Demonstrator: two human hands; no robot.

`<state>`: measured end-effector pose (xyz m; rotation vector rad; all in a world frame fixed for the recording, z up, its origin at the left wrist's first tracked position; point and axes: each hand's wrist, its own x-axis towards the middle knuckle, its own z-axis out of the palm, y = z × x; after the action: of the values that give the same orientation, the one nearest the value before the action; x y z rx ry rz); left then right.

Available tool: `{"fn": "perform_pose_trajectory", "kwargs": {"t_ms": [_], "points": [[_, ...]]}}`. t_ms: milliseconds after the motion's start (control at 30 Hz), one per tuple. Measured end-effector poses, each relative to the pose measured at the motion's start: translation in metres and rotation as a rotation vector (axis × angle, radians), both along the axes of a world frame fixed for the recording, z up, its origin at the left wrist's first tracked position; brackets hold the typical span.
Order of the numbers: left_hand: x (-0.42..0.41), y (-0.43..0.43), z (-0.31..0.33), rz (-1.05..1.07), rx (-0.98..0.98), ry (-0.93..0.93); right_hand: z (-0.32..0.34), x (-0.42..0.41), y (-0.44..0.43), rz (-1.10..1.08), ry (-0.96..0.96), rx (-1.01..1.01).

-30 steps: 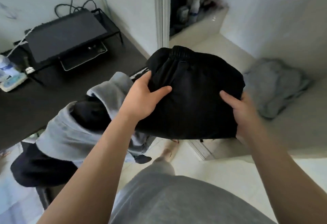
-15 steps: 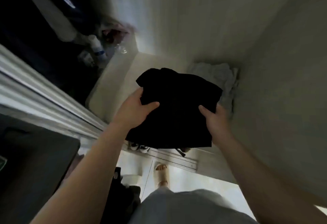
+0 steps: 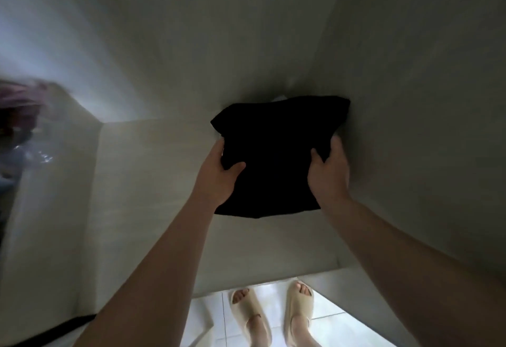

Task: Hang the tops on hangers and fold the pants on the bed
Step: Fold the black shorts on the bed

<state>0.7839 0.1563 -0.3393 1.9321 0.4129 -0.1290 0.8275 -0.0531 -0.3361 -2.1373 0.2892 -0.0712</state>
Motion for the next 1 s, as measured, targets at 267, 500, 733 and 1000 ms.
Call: {"fn": "perform_pose_trajectory", "kwargs": {"t_ms": [267, 500, 733, 1000], "points": [[0.05, -0.004, -0.062, 0.167, 0.504, 0.256, -0.046, 0.042, 0.014, 0.138, 0.173, -0.504], [0.0, -0.042, -0.137, -0.109, 0.695, 0.047, -0.134, -0.008, 0.009, 0.437, 0.2, -0.772], [-0.021, -0.03, -0.17, -0.209, 0.753, -0.069, -0.162, -0.027, -0.016, 0.562, 0.188, -0.852], [0.032, -0.013, -0.158, -0.252, 0.69, 0.075, -0.16, 0.026, -0.001, 0.582, 0.258, -0.819]]}}
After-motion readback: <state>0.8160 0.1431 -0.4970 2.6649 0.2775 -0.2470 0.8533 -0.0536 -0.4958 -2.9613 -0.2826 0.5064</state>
